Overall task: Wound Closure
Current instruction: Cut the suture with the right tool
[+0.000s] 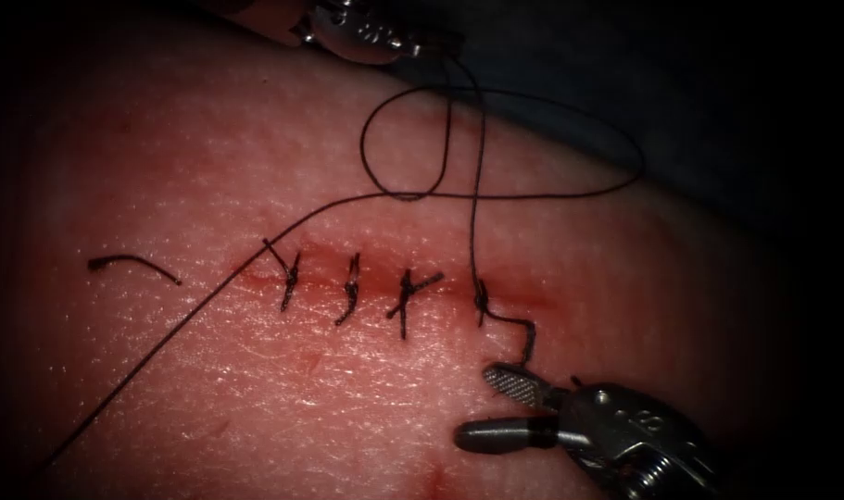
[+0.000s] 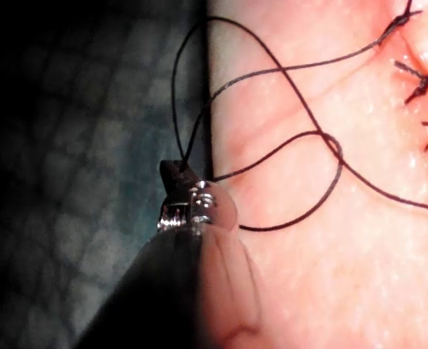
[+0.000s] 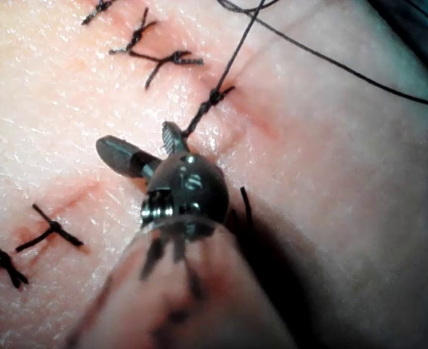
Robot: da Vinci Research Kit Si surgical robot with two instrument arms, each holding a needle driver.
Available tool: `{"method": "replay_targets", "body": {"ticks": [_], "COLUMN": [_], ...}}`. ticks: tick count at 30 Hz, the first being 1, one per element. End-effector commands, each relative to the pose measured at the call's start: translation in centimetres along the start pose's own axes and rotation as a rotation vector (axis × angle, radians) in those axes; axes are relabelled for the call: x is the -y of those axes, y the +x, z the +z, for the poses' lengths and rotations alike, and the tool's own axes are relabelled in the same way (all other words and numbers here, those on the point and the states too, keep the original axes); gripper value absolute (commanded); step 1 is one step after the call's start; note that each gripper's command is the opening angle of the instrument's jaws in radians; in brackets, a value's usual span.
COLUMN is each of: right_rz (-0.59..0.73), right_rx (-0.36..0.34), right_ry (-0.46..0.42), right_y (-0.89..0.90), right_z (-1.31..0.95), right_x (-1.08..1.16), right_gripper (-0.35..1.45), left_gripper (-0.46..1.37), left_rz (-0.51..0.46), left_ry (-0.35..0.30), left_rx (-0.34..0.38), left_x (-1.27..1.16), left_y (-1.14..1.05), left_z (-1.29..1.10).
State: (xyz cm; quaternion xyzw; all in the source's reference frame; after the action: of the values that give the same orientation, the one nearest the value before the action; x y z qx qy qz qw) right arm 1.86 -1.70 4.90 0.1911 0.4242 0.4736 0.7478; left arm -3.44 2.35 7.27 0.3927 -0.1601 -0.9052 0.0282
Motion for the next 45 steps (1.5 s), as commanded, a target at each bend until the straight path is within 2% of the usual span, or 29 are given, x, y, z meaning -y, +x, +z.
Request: {"method": "replay_targets", "body": {"ticks": [1, 8, 15, 19, 30, 45], "right_rz": [0.008, 0.036, 0.049, -0.022, -0.195, -0.199], "right_rx": [0.0, 0.007, -0.001, -0.052, -0.117, -0.138], "right_ry": [-0.003, -0.007, -0.001, -0.081, -0.244, -0.249], "right_y": [0.02, 0.21, 0.31, 0.34, 0.46, 0.57], "right_z": [-0.02, -0.22, -0.36, -0.37, -0.31, -0.21], "right_x": [0.02, 0.16, 0.24, 0.16, -0.23, -0.27], "right_gripper": [1.06, 1.15, 1.13, 1.12, 1.11, 1.21], "left_gripper": [-0.35, -0.35, -0.35, -0.35, -0.35, -0.35], "left_rz": [0.003, 0.014, 0.022, 0.027, 0.033, 0.033], "left_ry": [0.001, 0.019, 0.029, 0.032, 0.061, 0.072], "left_rx": [-0.002, -0.016, -0.026, -0.031, -0.046, -0.048], "left_x": [0.02, 0.17, 0.28, 0.33, 0.5, 0.53], "left_y": [0.03, 0.23, 0.35, 0.4, 0.63, 0.76], "left_z": [-0.02, -0.17, -0.28, -0.34, -0.55, -0.64]}}
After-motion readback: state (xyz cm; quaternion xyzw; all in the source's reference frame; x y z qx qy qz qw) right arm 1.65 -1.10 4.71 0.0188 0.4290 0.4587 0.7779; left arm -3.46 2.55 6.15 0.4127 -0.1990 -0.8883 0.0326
